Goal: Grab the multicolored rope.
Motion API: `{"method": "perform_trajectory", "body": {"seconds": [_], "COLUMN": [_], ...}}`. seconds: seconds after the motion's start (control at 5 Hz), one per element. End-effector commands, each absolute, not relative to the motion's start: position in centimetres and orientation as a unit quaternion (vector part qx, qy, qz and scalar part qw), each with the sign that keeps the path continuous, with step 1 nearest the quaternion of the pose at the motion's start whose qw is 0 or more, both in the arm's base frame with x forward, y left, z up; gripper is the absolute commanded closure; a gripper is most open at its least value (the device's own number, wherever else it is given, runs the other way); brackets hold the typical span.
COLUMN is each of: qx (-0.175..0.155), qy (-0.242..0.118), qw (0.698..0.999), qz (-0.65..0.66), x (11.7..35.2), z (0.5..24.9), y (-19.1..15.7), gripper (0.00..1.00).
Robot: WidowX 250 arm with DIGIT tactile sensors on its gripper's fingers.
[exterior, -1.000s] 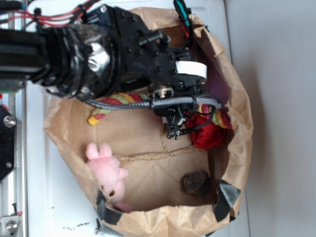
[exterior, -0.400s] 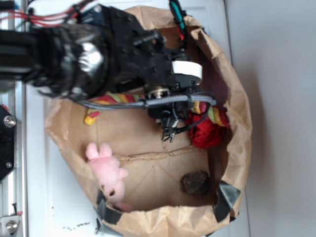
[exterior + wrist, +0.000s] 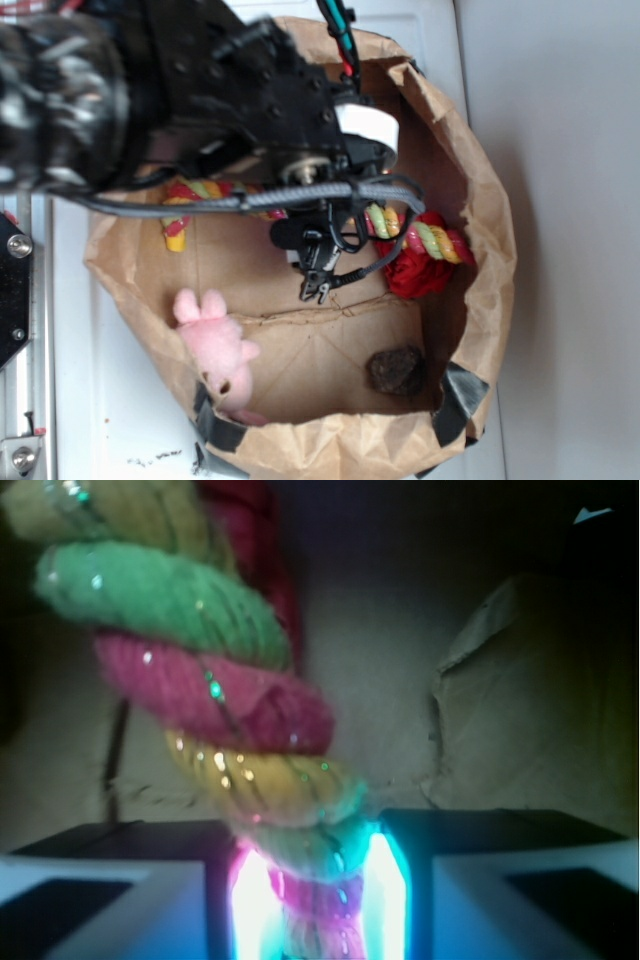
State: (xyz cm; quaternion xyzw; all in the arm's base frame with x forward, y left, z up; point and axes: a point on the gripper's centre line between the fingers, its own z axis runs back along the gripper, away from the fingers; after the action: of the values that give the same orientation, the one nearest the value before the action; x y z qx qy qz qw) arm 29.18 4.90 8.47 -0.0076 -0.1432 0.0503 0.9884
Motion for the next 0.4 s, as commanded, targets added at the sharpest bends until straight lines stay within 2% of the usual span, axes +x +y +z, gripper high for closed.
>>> {"method": "perform_trajectory", "body": {"seconds": [0.0, 0.2], "qx": [0.002, 0.011], "qy": [-0.149, -0.148], "qw": [0.987, 0.986], "qz": [0.067, 0.08], "x": [29.0, 28.3], "z": [14.9, 16.7], "y": [5.0, 4.9], "gripper": [1.0, 1.0]}}
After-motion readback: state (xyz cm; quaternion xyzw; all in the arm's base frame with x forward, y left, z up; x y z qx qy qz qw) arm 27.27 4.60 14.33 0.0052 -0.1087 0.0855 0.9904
